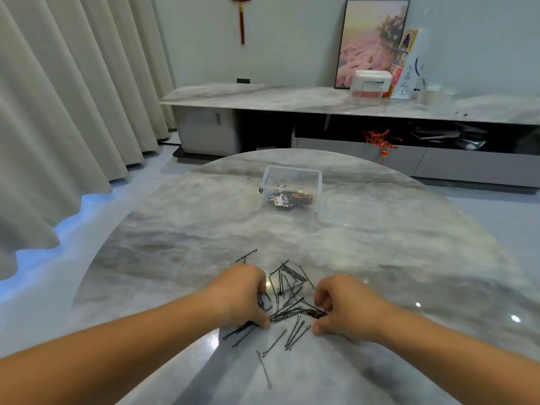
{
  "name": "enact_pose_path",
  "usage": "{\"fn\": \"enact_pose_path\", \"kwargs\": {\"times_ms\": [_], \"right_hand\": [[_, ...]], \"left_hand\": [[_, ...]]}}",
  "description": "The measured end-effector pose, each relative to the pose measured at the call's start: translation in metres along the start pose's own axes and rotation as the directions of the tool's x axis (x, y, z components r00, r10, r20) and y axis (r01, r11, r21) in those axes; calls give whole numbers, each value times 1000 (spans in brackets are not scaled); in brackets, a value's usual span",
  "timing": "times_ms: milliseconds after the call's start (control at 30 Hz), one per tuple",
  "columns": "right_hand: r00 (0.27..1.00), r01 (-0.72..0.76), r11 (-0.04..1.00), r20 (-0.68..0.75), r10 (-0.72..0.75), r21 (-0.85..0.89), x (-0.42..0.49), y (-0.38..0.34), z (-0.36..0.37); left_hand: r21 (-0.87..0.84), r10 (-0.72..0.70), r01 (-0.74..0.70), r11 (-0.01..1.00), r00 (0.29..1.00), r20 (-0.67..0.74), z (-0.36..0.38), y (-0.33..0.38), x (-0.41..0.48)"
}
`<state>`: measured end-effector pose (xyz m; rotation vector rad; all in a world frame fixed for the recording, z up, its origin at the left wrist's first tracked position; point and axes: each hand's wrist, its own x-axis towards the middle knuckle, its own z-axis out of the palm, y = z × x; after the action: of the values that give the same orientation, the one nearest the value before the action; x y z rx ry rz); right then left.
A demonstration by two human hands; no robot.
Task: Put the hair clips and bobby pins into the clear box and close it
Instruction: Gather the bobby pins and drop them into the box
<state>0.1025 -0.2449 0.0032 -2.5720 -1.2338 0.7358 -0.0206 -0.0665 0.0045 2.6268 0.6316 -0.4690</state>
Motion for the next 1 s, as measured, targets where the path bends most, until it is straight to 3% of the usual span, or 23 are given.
{"fn": "enact_pose_path", "kwargs": {"times_ms": [233,467,667,1000], "right_hand": [[998,-65,996,5,65,60,-2,-1,1],[999,-7,1000,48,6,24,-2,-2,1],[998,1,1000,63,-2,4,-4,-3,3],[998,64,998,29,-63,-21,-5,1,2]], "left_hand": [[-70,46,-48,996,999,-20,7,5,-2],[-56,58,-59,997,998,-5,7,9,-2],[-59,-20,22,998,999,36,5,14,-2],[-183,-18,28,983,998,54,4,12,0]]}}
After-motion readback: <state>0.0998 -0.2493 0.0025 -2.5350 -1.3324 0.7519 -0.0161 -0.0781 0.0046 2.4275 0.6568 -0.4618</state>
